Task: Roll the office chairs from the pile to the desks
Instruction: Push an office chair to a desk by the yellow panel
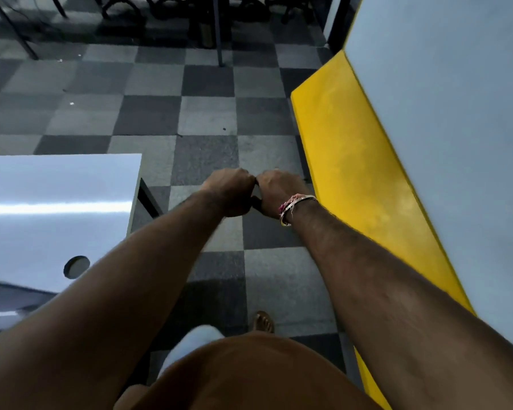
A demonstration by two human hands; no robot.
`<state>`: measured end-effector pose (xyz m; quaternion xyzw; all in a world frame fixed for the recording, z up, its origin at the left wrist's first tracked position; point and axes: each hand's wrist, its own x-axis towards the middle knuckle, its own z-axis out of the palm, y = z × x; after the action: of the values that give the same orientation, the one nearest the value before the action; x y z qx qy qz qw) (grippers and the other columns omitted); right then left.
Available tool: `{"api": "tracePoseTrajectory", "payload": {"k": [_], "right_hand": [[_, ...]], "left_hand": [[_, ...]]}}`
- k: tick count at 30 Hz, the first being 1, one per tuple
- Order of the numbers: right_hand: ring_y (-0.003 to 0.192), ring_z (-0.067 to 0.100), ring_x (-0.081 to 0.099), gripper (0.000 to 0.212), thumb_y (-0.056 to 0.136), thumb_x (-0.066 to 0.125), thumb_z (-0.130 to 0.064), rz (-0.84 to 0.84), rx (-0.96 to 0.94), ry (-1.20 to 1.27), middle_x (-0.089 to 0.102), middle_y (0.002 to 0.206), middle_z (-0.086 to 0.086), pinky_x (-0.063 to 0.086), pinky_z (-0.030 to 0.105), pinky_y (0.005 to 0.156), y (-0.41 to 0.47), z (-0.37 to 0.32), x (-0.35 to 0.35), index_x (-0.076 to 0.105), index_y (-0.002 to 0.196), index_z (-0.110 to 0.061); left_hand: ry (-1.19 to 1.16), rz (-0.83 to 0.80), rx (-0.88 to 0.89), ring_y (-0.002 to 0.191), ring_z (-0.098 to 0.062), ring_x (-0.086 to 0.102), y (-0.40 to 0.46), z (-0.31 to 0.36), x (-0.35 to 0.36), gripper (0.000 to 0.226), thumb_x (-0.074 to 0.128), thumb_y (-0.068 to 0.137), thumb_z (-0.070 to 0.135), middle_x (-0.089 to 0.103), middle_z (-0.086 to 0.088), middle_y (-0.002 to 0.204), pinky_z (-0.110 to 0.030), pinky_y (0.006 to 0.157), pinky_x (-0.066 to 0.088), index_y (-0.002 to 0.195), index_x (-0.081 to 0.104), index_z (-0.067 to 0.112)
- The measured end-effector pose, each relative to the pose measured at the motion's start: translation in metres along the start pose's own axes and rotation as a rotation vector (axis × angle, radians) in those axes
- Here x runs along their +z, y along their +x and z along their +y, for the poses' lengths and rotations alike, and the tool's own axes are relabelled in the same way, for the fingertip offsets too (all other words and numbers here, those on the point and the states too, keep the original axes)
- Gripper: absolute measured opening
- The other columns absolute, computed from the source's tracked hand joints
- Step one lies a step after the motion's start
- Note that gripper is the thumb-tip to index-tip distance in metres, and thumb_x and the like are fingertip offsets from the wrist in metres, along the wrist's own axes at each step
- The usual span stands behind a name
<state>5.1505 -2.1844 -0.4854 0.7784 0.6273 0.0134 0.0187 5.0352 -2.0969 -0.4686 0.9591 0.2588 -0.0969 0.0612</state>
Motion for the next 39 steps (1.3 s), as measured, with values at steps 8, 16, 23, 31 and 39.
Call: {"api": "tracePoseTrajectory", "payload": {"k": [8, 16, 23, 31, 39], "right_hand": [[0.102, 0.026, 0.062, 0.037, 0.087, 0.058, -0.047, -0.067, -0.173, -0.011, 0.068, 0.109, 0.004, 0.047, 0.034, 0.074, 0.176, 0.021, 0.006, 0.065, 0.110, -0.019], [0.106, 0.026, 0.061, 0.033, 0.088, 0.058, -0.042, -0.098, -0.266, -0.011, 0.067, 0.112, 0.005, 0.050, 0.036, 0.078, 0.374, -0.003, 0.007, 0.065, 0.110, -0.018], [0.102, 0.024, 0.063, 0.029, 0.088, 0.059, -0.039, -0.047, -0.363, -0.026, 0.068, 0.108, 0.003, 0.048, 0.033, 0.076, 0.528, -0.042, -0.014, 0.066, 0.110, -0.021], [0.100, 0.022, 0.064, 0.027, 0.089, 0.059, -0.041, -0.092, -0.605, -0.068, 0.068, 0.105, -0.001, 0.041, 0.031, 0.066, 0.689, -0.078, 0.005, 0.067, 0.108, -0.024], [0.100, 0.025, 0.065, 0.024, 0.088, 0.059, -0.039, -0.068, -0.900, -0.101, 0.069, 0.104, 0.002, 0.042, 0.032, 0.066, 0.861, -0.108, -0.017, 0.067, 0.104, -0.023]], "left_hand": [[-0.057, -0.026, -0.176, 0.094, -0.026, 0.070, 0.117, -0.105, -0.017, 0.026, 0.066, 0.098, 0.031, 0.070, -0.004, 0.110, -0.037, 0.071, 0.057, 0.122, 0.068, 0.021], [-0.082, -0.006, -0.305, 0.099, -0.027, 0.069, 0.218, -0.251, -0.045, 0.027, 0.066, 0.098, 0.034, 0.070, -0.005, 0.115, -0.035, 0.067, 0.047, 0.122, 0.067, 0.020], [-0.114, 0.059, -0.461, 0.107, -0.028, 0.068, 0.274, -0.377, -0.086, 0.030, 0.065, 0.095, 0.032, 0.068, -0.003, 0.120, -0.038, 0.071, 0.048, 0.124, 0.067, 0.024], [-0.172, -0.018, -0.641, 0.103, -0.025, 0.068, 0.345, -0.498, -0.085, 0.026, 0.063, 0.093, 0.028, 0.069, -0.002, 0.116, -0.038, 0.078, 0.058, 0.117, 0.068, 0.022], [-0.172, 0.053, -0.859, 0.099, -0.026, 0.069, 0.414, -0.611, -0.121, 0.023, 0.061, 0.090, 0.032, 0.071, -0.002, 0.110, -0.033, 0.070, 0.048, 0.110, 0.070, 0.024]]}}
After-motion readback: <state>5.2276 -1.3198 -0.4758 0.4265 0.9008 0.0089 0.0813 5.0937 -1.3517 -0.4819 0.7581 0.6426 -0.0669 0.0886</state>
